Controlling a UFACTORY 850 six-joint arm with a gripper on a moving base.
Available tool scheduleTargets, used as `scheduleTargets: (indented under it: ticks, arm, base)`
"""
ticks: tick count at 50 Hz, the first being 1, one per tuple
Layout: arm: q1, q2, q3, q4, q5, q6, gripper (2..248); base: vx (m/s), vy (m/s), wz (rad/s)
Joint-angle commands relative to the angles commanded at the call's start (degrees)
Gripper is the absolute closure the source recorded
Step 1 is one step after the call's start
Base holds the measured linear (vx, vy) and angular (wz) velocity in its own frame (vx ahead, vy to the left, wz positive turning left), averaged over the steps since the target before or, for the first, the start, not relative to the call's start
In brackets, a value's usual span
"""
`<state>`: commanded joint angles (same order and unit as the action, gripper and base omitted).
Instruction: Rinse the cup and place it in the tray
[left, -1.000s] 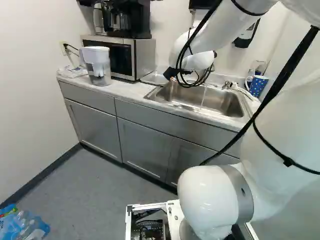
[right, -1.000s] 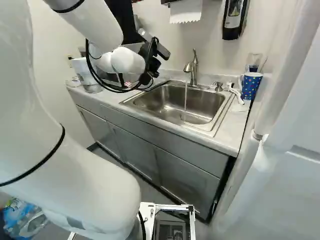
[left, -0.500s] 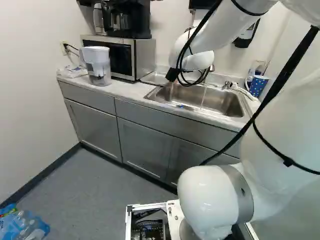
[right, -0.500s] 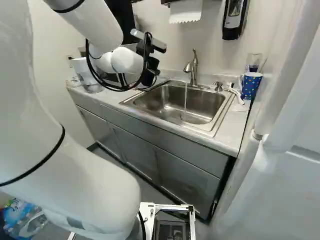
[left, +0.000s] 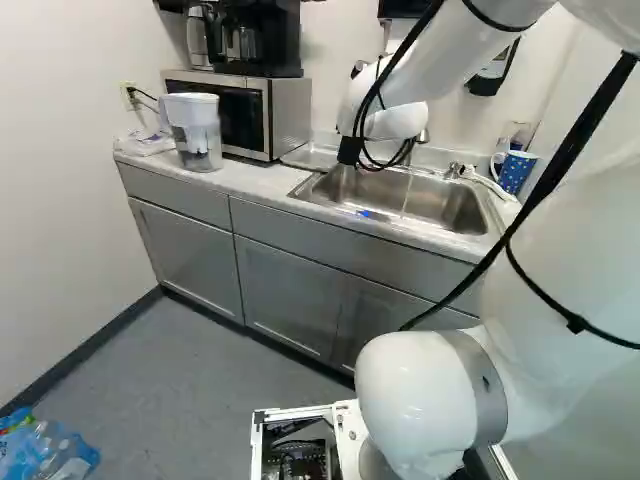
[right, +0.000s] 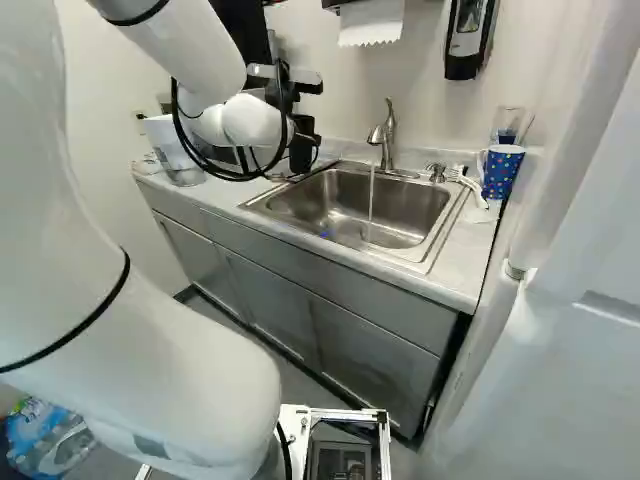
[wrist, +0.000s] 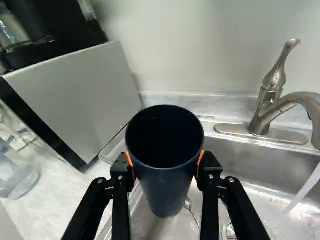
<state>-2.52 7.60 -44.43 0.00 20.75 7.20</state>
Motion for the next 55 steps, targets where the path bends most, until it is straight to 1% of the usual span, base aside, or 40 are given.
scheduleTargets:
  ticks: [19,43,55]
  arm:
    - [0.0,0.0,0.0,0.0,0.0,-11.4,124]
    - [0.0,0.0,0.0,0.0,0.1,-11.4,124]
    - [0.4,-1.0,-1.0,0.4,1.1,-11.4,124]
  base:
    - [0.0,0.0,0.0]
    - [0.0,0.0,0.0]
    - [0.0,0.0,0.0]
